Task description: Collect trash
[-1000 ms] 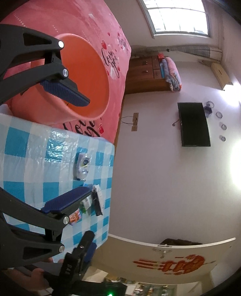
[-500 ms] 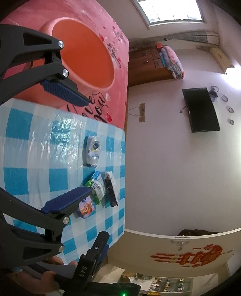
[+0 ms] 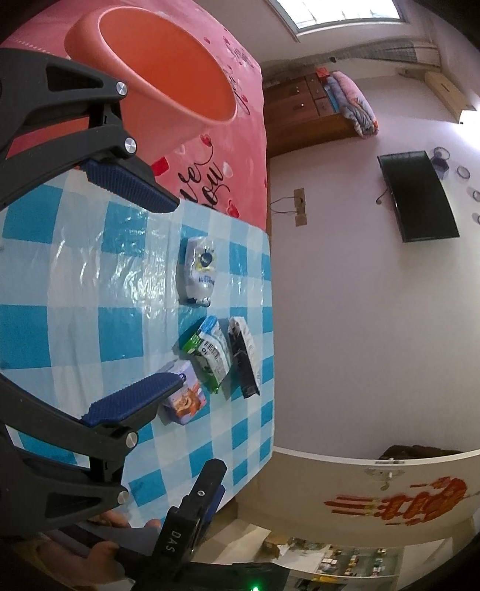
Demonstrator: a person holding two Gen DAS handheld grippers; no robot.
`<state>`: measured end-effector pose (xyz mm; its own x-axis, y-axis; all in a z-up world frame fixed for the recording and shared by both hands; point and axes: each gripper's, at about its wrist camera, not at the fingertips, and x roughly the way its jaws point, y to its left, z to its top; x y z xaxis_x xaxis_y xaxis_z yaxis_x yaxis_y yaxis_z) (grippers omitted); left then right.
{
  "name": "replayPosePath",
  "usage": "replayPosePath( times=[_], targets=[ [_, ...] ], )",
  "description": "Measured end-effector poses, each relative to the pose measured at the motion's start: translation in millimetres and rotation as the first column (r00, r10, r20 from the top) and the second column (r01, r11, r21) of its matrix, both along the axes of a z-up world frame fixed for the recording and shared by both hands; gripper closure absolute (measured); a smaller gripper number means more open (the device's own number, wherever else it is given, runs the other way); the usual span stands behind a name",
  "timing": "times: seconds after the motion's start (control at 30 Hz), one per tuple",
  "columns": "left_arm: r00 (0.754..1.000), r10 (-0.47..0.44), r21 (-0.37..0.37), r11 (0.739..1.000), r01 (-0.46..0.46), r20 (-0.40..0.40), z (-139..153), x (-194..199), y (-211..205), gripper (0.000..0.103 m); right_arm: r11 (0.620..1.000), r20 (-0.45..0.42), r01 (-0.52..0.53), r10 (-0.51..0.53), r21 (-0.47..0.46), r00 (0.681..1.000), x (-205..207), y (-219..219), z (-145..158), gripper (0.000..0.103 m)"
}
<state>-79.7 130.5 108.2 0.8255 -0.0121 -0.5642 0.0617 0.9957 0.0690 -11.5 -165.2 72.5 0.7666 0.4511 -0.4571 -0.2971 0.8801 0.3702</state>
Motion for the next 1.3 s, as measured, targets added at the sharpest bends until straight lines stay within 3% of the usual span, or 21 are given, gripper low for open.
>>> replayPosePath(
  times=[0.23,0.43,0.53,0.83,1.07,1.3],
  targets=[
    [0.998,-0.049,0.026,0.998,0.050,-0.047,-5.5,21.9,-16.4,0.014,1.000,-0.040,0.021,-0.021,-0.013,0.999,8.5,-11.5,-11.8,0.005],
    [0.993,-0.104,0.027,0.994,0.106,-0.063,-1.3,58.1,-33.5,0.014,0.999,-0.140,0.021,-0.014,0.047,0.990,21.7,-26.1,-24.5,0.005],
    [0.988,-0.127,-0.018,0.992,0.126,-0.090,-0.5,91.5,-41.5,0.014,0.997,-0.170,0.007,0.006,0.076,0.985,25.7,-31.7,-29.0,0.005],
    [0.982,-0.040,-0.203,0.979,0.002,-0.184,-17.6,202.9,-49.6,0.014,0.995,-0.220,-0.023,0.046,0.102,0.974,32.6,-37.4,-39.1,0.005],
    [0.954,0.078,-0.146,0.981,-0.125,-0.289,-50.8,275.3,-52.3,0.014,0.992,-0.239,-0.041,0.069,0.119,0.969,36.9,-40.7,-44.4,0.005],
    [0.915,0.107,-0.087,0.984,-0.153,-0.389,-77.2,296.3,-47.9,0.024,0.993,-0.238,-0.055,0.080,0.107,0.968,37.2,-40.2,-44.3,0.005]
  ],
)
